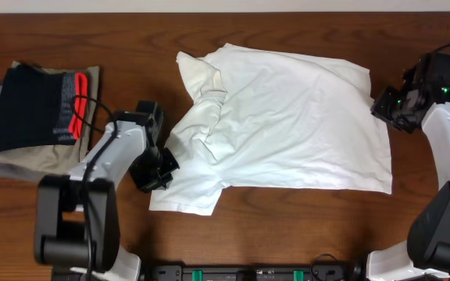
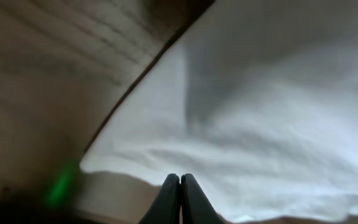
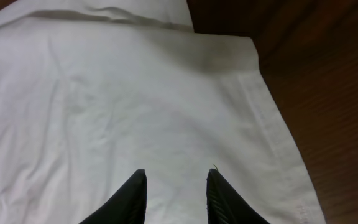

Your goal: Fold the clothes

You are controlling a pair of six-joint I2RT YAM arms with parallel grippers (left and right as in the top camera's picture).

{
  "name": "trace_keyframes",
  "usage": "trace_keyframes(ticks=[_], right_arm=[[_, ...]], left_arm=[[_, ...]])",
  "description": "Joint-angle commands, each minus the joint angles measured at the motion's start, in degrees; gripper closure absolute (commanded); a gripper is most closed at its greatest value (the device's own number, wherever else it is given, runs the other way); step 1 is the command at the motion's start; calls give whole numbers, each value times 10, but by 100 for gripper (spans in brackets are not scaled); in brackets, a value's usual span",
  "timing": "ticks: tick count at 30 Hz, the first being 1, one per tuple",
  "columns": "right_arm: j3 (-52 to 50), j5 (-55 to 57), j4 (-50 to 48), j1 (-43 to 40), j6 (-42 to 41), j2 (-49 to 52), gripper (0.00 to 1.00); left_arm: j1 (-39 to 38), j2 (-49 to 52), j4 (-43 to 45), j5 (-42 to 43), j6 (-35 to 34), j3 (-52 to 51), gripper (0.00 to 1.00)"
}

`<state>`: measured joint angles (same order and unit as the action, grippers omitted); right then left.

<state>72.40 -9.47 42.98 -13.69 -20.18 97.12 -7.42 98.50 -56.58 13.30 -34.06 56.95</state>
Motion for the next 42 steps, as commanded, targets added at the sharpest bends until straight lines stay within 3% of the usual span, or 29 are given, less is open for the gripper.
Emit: trace_keyframes(ticks=[1, 24, 28, 37, 42], right_arm=[[7, -5, 3, 7, -6, 4, 69], [7, 7, 2, 6, -3, 4, 71], [7, 7, 2, 6, -3, 4, 71], [7, 7, -22, 6, -3, 4, 70], [7, 7, -60, 6, -4, 4, 71]], left_arm=[[0, 28, 7, 5, 15, -5, 94], [49, 48, 14, -37, -18, -83, 94], [59, 48, -23, -75, -67, -86, 94], [84, 44, -76, -86, -96, -86, 94], [84, -13, -105, -114, -116, -86, 94]])
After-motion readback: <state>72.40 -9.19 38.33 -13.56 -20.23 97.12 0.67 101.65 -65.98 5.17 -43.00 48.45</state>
